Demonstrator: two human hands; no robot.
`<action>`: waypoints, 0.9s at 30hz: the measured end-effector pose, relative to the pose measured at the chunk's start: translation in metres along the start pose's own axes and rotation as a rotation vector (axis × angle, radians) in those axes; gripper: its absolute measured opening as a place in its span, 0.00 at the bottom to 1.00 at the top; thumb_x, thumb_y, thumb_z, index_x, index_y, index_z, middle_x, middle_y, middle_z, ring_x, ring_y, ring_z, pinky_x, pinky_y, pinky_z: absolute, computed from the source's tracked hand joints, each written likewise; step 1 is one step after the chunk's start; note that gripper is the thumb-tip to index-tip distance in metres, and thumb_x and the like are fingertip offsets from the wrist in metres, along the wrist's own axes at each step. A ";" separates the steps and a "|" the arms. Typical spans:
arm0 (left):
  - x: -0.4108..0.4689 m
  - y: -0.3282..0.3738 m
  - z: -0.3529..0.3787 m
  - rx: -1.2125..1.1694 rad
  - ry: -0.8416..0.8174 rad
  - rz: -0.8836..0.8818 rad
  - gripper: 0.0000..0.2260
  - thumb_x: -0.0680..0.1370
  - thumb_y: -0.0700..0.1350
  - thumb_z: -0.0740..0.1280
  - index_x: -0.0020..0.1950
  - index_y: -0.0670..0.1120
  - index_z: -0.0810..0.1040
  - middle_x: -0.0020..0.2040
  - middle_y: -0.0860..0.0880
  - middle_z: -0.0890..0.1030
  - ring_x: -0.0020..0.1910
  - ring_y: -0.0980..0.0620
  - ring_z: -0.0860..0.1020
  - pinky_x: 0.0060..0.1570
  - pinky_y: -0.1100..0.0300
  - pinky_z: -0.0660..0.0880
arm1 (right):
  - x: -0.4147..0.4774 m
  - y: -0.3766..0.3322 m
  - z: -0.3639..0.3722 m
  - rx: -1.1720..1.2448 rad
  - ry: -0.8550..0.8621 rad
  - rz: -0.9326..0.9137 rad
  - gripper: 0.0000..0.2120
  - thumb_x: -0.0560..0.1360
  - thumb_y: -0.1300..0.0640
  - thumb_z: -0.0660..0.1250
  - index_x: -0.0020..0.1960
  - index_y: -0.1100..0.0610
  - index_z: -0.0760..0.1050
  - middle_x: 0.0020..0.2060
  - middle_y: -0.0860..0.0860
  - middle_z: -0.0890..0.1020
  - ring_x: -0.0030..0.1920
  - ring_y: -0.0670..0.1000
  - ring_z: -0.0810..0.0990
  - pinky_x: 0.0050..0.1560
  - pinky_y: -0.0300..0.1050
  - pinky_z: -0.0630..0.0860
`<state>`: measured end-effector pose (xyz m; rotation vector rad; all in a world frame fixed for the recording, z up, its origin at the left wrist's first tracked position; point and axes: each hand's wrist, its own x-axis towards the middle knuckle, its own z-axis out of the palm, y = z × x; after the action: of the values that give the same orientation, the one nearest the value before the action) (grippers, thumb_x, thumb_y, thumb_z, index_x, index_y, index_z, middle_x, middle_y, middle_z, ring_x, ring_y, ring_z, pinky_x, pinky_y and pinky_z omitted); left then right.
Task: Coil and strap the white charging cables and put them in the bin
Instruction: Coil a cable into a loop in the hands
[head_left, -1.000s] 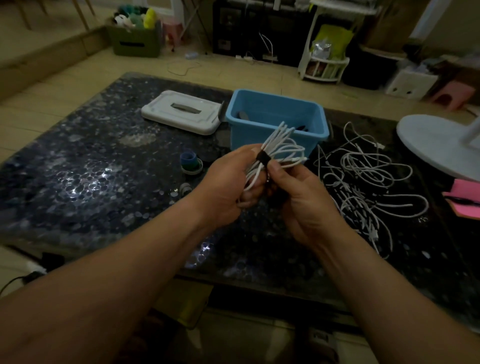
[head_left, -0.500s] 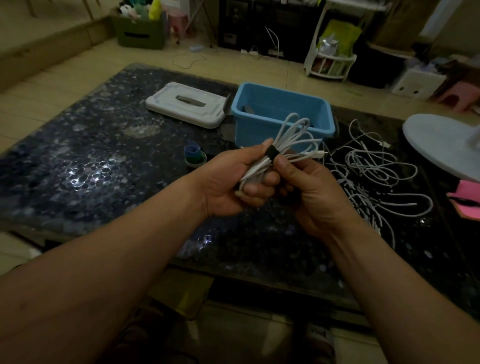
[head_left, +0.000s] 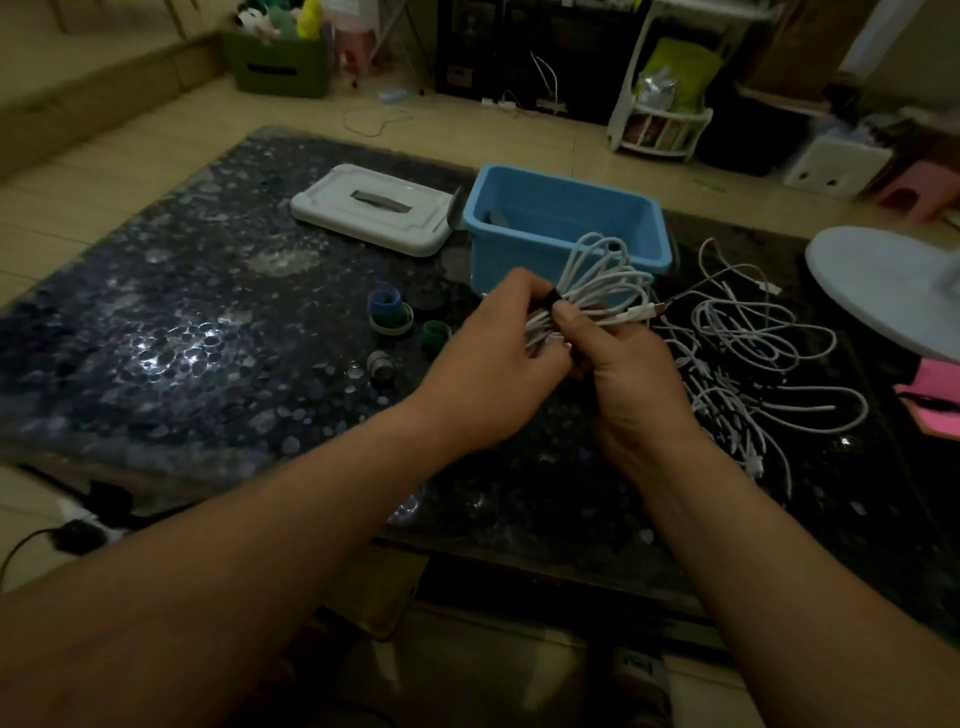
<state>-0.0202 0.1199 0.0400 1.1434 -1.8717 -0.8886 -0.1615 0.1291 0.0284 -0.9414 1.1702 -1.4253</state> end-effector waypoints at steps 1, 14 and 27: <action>0.000 -0.003 0.001 0.059 -0.006 0.009 0.11 0.81 0.46 0.69 0.61 0.51 0.73 0.51 0.54 0.82 0.48 0.59 0.81 0.49 0.55 0.80 | 0.000 0.002 0.000 -0.002 0.012 0.014 0.12 0.82 0.61 0.69 0.63 0.64 0.82 0.53 0.59 0.88 0.53 0.55 0.88 0.56 0.49 0.82; 0.006 0.002 -0.001 0.052 -0.267 -0.161 0.09 0.82 0.44 0.65 0.60 0.43 0.72 0.52 0.45 0.81 0.51 0.46 0.80 0.50 0.46 0.77 | -0.002 0.001 -0.012 -0.201 -0.066 -0.018 0.13 0.82 0.65 0.69 0.65 0.62 0.81 0.56 0.56 0.88 0.57 0.53 0.87 0.61 0.47 0.82; 0.000 -0.012 0.008 0.246 -0.045 -0.005 0.04 0.86 0.44 0.59 0.53 0.44 0.67 0.42 0.47 0.79 0.38 0.49 0.78 0.35 0.48 0.71 | -0.010 -0.004 -0.008 -0.125 -0.126 0.135 0.08 0.85 0.61 0.64 0.58 0.61 0.81 0.29 0.41 0.83 0.29 0.37 0.80 0.32 0.28 0.72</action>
<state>-0.0227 0.1174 0.0261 1.2837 -2.0589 -0.7049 -0.1681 0.1399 0.0313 -1.0043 1.2160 -1.1795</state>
